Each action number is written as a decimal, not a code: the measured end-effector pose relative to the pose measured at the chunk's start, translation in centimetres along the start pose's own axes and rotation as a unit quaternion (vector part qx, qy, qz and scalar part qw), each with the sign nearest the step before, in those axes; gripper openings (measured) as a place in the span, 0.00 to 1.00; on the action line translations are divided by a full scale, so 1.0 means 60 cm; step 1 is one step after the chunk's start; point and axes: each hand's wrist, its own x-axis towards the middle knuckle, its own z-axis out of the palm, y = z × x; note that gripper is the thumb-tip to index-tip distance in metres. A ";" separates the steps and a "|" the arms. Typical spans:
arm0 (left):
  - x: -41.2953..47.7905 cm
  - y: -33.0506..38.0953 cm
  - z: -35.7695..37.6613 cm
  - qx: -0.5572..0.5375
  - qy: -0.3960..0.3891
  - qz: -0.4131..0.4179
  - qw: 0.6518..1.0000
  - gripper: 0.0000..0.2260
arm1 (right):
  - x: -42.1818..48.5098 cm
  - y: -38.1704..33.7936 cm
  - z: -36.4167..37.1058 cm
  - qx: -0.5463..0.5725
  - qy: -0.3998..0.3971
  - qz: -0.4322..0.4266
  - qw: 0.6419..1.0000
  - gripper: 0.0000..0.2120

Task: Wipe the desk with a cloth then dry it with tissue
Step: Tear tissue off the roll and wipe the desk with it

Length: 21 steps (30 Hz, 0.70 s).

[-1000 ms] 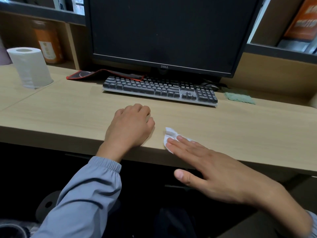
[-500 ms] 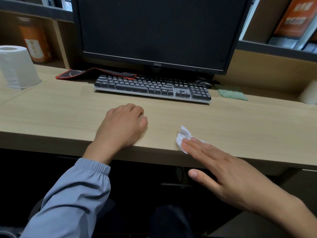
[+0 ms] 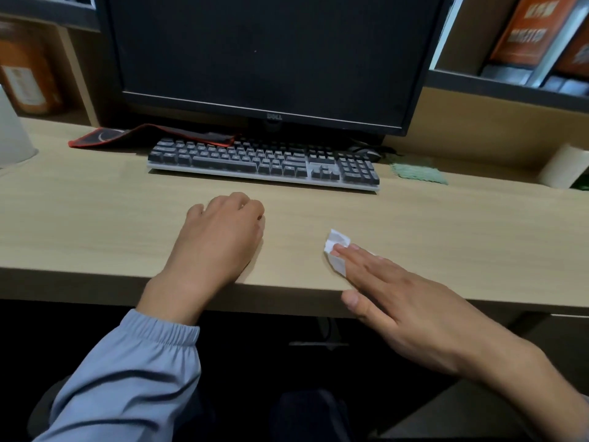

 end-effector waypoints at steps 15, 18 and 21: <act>0.011 0.067 0.031 -0.059 -0.025 0.057 0.996 0.20 | 0.214 0.103 -0.059 0.057 -0.050 0.031 0.997 0.32; 0.011 0.066 0.030 -0.056 -0.030 0.055 0.996 0.20 | 0.223 0.112 -0.065 0.060 -0.056 0.037 0.996 0.31; 0.011 0.065 0.029 -0.053 -0.035 0.052 0.997 0.21 | 0.222 0.115 -0.062 0.063 -0.050 0.034 0.996 0.30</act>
